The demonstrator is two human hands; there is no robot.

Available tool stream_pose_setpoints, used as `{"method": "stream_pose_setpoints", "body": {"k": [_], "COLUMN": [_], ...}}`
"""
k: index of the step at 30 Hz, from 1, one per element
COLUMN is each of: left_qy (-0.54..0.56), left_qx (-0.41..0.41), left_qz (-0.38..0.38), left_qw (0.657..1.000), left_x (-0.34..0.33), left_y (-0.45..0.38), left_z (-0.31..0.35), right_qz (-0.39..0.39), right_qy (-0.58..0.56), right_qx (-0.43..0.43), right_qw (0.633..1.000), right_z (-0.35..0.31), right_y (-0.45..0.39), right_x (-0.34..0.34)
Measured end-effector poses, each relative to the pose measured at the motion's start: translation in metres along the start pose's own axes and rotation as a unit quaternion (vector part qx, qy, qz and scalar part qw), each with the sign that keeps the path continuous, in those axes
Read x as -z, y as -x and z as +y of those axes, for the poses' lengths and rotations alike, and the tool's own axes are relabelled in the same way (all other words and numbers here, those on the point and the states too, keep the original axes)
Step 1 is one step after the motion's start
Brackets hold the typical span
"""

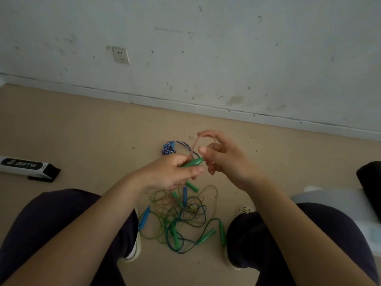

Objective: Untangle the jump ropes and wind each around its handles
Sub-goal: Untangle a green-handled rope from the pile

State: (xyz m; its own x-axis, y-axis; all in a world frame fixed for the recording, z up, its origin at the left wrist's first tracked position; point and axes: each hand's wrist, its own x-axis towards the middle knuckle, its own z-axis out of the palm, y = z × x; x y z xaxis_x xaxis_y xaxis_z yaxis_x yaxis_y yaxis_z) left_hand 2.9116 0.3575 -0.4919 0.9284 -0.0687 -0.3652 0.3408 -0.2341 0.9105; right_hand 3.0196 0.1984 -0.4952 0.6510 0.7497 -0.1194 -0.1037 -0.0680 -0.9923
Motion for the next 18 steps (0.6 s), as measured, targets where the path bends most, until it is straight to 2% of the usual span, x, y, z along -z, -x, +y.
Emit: {"method": "stream_pose_setpoints", "body": {"k": [2,7,11,14,16,17,18], "left_qy": [-0.011,-0.054,-0.060,-0.061,-0.073,-0.083,-0.100], "left_qx": [-0.004,-0.018,-0.033,-0.050,-0.056,-0.056,-0.055], "left_qz": [-0.008,0.001,0.049,0.097,0.094,0.085,0.080], "left_qw": [1.000,0.998,0.996,0.992,0.991,0.991,0.990], "left_x": [-0.002,-0.005,0.003,0.014,0.015,0.014,0.012], "left_y": [0.002,0.006,0.008,0.008,0.009,0.009,0.009], "left_z": [0.003,0.001,0.000,-0.002,-0.004,-0.004,-0.006], "right_qz": [-0.029,0.016,0.085,0.069,0.046,0.030,0.012], "right_qy": [-0.002,0.042,-0.044,-0.177,-0.246,-0.233,-0.174], "right_qx": [0.030,0.034,0.017,0.005,-0.019,-0.031,-0.042], "right_qw": [0.999,0.998,0.995,0.982,0.968,0.972,0.984], "right_z": [-0.002,0.000,0.001,0.000,-0.002,-0.003,-0.004], "right_y": [0.003,0.007,0.005,0.004,0.005,0.007,0.008], "right_x": [-0.002,-0.007,0.002,0.006,0.006,0.007,0.008]}}
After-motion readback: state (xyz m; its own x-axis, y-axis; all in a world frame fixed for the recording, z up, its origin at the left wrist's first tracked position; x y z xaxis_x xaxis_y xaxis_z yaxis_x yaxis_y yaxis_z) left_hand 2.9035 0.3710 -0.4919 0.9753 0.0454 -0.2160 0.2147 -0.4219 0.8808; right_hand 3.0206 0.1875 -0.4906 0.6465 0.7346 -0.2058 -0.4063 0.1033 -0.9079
